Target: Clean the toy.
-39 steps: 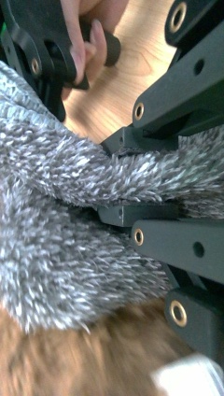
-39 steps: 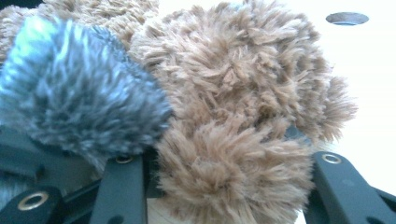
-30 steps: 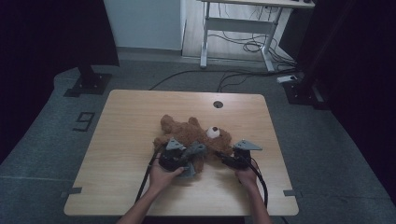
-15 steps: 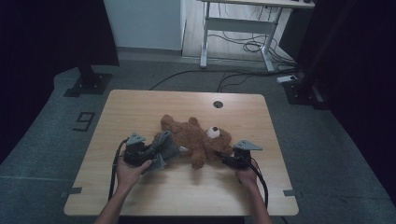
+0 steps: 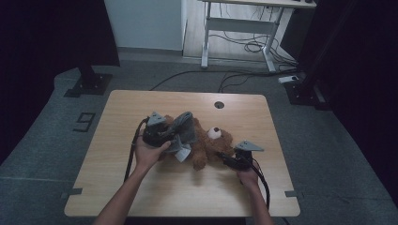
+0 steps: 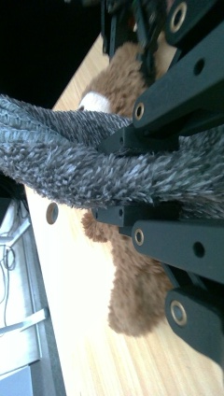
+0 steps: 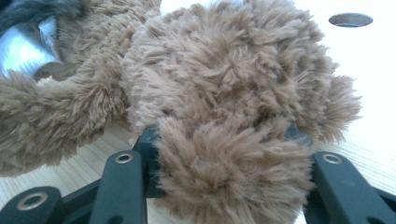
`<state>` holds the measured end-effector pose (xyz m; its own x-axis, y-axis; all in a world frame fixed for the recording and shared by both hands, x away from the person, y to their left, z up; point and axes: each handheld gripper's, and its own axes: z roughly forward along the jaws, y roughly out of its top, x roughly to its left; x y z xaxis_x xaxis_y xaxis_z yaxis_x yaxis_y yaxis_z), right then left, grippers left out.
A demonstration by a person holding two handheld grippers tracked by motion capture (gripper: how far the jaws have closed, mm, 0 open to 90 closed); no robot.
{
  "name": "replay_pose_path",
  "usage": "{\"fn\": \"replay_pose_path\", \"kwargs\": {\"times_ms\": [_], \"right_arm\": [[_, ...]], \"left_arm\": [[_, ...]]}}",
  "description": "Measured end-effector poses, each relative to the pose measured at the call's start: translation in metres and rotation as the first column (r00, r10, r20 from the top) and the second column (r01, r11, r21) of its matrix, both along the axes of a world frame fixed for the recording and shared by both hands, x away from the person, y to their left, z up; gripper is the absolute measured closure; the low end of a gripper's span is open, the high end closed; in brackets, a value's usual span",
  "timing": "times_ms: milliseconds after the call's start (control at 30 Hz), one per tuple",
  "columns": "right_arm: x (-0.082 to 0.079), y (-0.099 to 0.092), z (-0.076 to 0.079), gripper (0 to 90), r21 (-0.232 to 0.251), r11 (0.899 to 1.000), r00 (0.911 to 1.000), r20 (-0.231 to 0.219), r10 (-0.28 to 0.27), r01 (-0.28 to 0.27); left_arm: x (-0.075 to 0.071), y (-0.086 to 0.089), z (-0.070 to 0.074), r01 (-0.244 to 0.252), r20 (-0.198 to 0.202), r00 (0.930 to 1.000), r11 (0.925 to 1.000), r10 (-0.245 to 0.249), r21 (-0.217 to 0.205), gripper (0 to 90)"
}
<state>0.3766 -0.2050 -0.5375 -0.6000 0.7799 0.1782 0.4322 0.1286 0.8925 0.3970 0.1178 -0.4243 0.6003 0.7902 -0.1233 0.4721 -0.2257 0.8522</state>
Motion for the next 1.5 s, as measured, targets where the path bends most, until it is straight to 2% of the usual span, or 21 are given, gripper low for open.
{"fn": "replay_pose_path", "kwargs": {"times_ms": [133,167,300,400,500,567,700,833,900,967,1033,1133,1233,1267,1333,1400,1500], "right_arm": [[0.000,0.000,0.000,50.0,-0.002,1.000,1.0000,0.002,0.002,-0.002],[0.000,0.000,0.000,49.9,-0.002,1.000,1.0000,0.002,0.003,-0.003],[-0.001,0.000,0.000,49.4,-0.010,1.000,1.0000,0.005,0.008,-0.008],[-0.002,0.002,0.001,47.1,-0.028,1.000,0.9999,0.012,0.012,-0.012],[-0.005,0.004,0.002,36.9,-0.063,0.998,0.9996,0.023,0.014,-0.013],[-0.007,0.003,0.004,30.5,-0.064,0.998,0.9996,0.019,0.022,-0.021],[-0.013,-0.003,0.007,20.0,-0.020,0.999,0.9996,-0.010,0.028,-0.028],[-0.017,-0.010,0.015,18.4,0.069,0.997,0.9994,-0.010,0.033,-0.032],[-0.018,-0.012,0.021,16.5,0.089,0.996,0.9997,-0.010,0.023,-0.022],[-0.018,-0.011,0.025,14.3,0.080,0.997,0.9999,-0.006,0.012,-0.012],[-0.016,-0.005,0.024,13.1,0.065,0.998,0.9998,-0.021,0.004,-0.003],[-0.011,0.002,0.018,6.2,0.046,0.999,0.9982,-0.058,0.016,-0.013],[-0.008,0.010,0.009,0.8,-0.018,1.000,0.9953,-0.094,0.022,-0.024],[-0.008,0.012,0.008,0.5,-0.031,0.999,0.9950,-0.098,0.019,-0.022],[-0.006,0.013,0.005,2.5,-0.025,1.000,0.9937,-0.112,0.005,-0.008],[-0.006,0.013,0.005,11.0,-0.023,1.000,0.9942,-0.107,-0.002,-0.001],[-0.008,0.013,0.004,23.8,-0.045,0.999,0.9963,-0.085,0.010,-0.014]], "left_arm": [[0.014,-0.007,-0.019,-0.014,-0.051,0.9985,0.9988,0.017,0.048,72.4],[0.016,-0.006,-0.025,-0.019,-0.064,0.9977,0.9988,0.022,0.045,72.3],[0.017,0.003,-0.040,-0.020,-0.098,0.9950,0.9998,0.019,-0.002,72.5],[0.011,0.006,-0.048,-0.010,-0.088,0.9961,0.9998,0.012,0.018,72.9],[0.004,0.009,-0.053,-0.011,-0.094,0.9955,0.9999,0.010,-0.012,73.3],[0.000,0.012,-0.057,-0.014,-0.099,0.9951,0.9991,0.009,-0.041,73.3],[-0.010,0.016,-0.064,-0.013,-0.105,0.9944,0.9961,0.003,-0.088,73.5],[-0.021,0.018,-0.068,0.001,-0.100,0.9950,0.9953,-0.011,-0.097,73.5],[-0.029,0.019,-0.071,0.004,-0.097,0.9952,0.9941,-0.015,-0.109,73.6],[-0.036,0.019,-0.074,0.009,-0.092,0.9956,0.9936,-0.019,-0.113,73.5],[-0.041,0.020,-0.078,0.011,-0.087,0.9960,0.9930,-0.022,-0.117,73.5],[-0.047,0.020,-0.080,0.013,-0.081,0.9964,0.9931,-0.023,-0.116,73.5],[-0.048,0.020,-0.081,0.016,-0.083,0.9963,0.9933,-0.026,-0.114,73.5],[-0.048,0.020,-0.081,0.016,-0.080,0.9965,0.9936,-0.025,-0.112,73.5],[-0.048,0.020,-0.081,0.016,-0.080,0.9965,0.9935,-0.025,-0.113,73.5],[-0.048,0.020,-0.081,0.014,-0.084,0.9962,0.9931,-0.024,-0.117,73.4],[-0.051,0.018,-0.078,0.009,-0.082,0.9964,0.9928,-0.019,-0.119,73.1]]}}
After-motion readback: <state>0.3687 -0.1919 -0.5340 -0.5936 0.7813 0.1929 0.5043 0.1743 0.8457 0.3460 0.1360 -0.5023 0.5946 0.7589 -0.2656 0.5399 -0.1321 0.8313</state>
